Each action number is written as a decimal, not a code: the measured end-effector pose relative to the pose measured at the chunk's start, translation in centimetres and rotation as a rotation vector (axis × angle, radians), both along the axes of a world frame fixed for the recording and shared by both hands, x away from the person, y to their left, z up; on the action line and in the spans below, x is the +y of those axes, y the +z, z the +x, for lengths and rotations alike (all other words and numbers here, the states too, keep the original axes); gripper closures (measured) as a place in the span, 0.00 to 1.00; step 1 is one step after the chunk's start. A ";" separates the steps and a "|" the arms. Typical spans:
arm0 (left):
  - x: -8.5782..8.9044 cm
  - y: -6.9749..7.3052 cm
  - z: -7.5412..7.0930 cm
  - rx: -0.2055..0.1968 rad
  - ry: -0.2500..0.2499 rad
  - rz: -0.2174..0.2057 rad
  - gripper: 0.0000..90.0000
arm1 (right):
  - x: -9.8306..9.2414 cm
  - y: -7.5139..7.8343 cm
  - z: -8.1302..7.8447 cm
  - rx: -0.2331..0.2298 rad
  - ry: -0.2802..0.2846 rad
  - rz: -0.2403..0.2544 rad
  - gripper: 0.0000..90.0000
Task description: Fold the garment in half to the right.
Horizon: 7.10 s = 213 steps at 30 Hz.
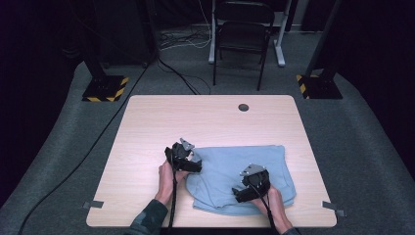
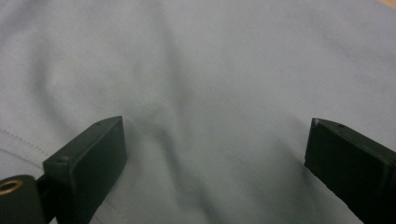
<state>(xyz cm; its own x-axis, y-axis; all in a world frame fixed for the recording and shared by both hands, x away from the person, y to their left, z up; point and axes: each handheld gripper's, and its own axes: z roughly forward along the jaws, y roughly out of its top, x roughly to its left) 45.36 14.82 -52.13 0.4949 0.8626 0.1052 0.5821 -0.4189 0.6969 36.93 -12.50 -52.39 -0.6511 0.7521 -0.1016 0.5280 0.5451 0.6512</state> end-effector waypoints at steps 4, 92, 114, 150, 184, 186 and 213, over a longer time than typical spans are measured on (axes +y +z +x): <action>-0.4 -0.1 0.0 0.003 -0.009 0.000 0.00 | -0.7 0.0 -0.1 0.019 -0.015 0.015 0.05; -3.6 -0.3 1.8 0.065 -0.232 -0.164 0.36 | 8.9 0.3 -4.7 0.036 0.271 0.015 0.47; -4.2 0.7 1.3 0.054 -0.238 -0.137 0.83 | 9.4 0.8 -5.1 -0.053 0.191 0.002 0.93; -1.5 17.8 -0.8 -0.087 -0.102 0.187 0.82 | 11.1 12.5 -6.8 -0.393 0.189 0.334 0.93; -12.8 3.3 4.8 0.160 -0.182 0.093 0.49 | 2.6 1.1 -3.2 -0.043 -0.037 0.119 0.93; -12.4 3.7 4.7 0.158 -0.166 0.066 0.35 | 2.6 1.1 -3.2 -0.042 -0.036 0.122 0.93; -3.6 0.2 -5.9 0.132 -0.122 -0.011 0.07 | 2.4 1.3 -2.9 -0.046 -0.044 0.135 0.93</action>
